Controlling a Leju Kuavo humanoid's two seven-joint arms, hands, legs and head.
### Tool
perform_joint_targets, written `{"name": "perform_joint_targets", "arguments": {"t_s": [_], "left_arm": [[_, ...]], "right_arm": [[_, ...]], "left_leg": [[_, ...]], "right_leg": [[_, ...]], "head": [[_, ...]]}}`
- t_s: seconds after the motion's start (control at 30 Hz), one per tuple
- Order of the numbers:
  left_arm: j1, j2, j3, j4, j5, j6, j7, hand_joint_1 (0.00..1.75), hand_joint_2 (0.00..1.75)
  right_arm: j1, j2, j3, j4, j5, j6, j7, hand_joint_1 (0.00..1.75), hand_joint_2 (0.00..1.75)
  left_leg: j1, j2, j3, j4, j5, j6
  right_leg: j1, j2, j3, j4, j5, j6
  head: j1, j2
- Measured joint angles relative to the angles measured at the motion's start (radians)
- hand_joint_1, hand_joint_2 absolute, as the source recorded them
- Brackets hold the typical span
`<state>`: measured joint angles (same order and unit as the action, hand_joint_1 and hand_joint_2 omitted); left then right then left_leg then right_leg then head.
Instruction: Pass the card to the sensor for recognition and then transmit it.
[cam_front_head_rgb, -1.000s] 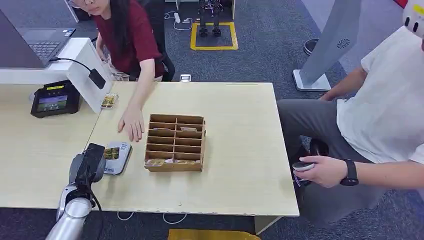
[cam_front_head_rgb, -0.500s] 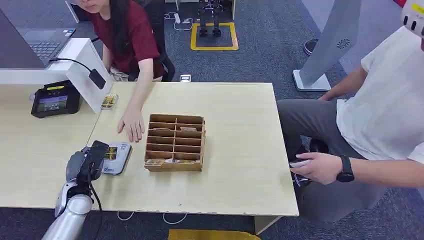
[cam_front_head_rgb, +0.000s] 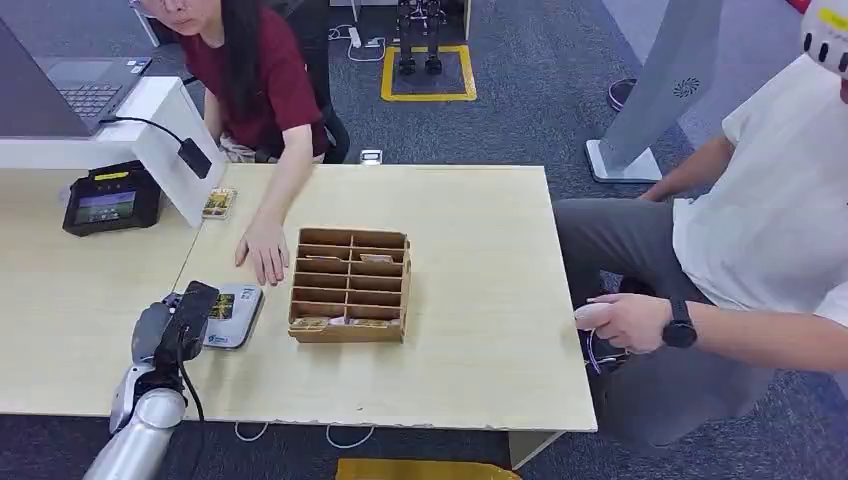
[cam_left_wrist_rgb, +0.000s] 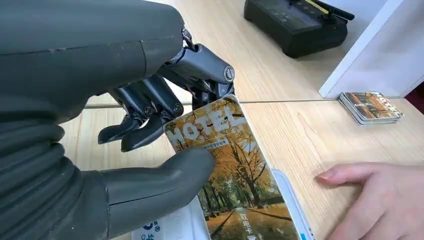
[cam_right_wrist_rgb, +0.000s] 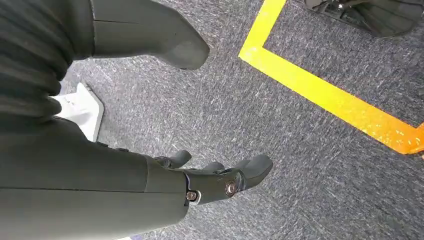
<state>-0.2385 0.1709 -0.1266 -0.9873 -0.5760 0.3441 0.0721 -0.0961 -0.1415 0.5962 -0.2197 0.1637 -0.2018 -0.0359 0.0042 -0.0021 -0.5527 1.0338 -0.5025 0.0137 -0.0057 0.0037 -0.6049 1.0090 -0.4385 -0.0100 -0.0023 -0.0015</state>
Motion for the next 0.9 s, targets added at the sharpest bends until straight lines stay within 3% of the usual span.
{"name": "perform_joint_targets", "arguments": {"t_s": [0.13,0.27,0.43,0.6,0.9], "left_arm": [[-0.001,0.000,0.000,0.001,-0.009,0.001,0.004,1.75,1.75],[-0.009,-0.001,-0.003,0.007,-0.090,0.027,0.036,1.75,1.75],[-0.029,-0.002,-0.053,0.027,-0.331,0.093,0.118,1.75,1.75],[-0.058,-0.008,-0.119,0.060,-0.553,0.100,0.200,1.75,1.75],[-0.076,-0.023,-0.150,0.101,-0.600,0.089,0.212,1.75,1.75]], "right_arm": [[-0.001,0.000,0.000,0.000,0.001,0.000,0.000,0.00,1.75],[-0.003,0.000,0.000,-0.001,0.009,0.002,0.003,0.00,1.75],[-0.007,0.002,0.000,-0.006,0.021,0.005,0.010,0.00,1.75],[-0.014,0.006,0.000,-0.010,0.033,0.011,0.016,0.00,1.75],[-0.019,0.009,0.000,-0.014,0.041,0.015,0.018,0.00,1.75]], "left_leg": [[0.000,0.000,0.000,0.000,0.000,0.000],[0.000,0.000,0.000,0.000,0.000,0.000],[0.000,0.000,0.000,0.000,0.001,0.000],[0.000,0.000,0.000,0.000,0.001,0.000],[0.000,0.000,0.000,0.000,0.002,-0.001]], "right_leg": [[0.000,0.000,0.000,0.000,0.000,0.000],[0.000,0.000,0.000,0.000,0.000,0.000],[0.000,0.000,0.000,0.000,0.001,-0.001],[0.000,0.000,0.000,0.000,0.001,-0.001],[0.000,0.000,0.000,0.000,0.001,-0.001]], "head": [[0.000,0.000],[0.000,0.000],[0.000,0.000],[0.000,0.000],[0.000,0.000]]}}
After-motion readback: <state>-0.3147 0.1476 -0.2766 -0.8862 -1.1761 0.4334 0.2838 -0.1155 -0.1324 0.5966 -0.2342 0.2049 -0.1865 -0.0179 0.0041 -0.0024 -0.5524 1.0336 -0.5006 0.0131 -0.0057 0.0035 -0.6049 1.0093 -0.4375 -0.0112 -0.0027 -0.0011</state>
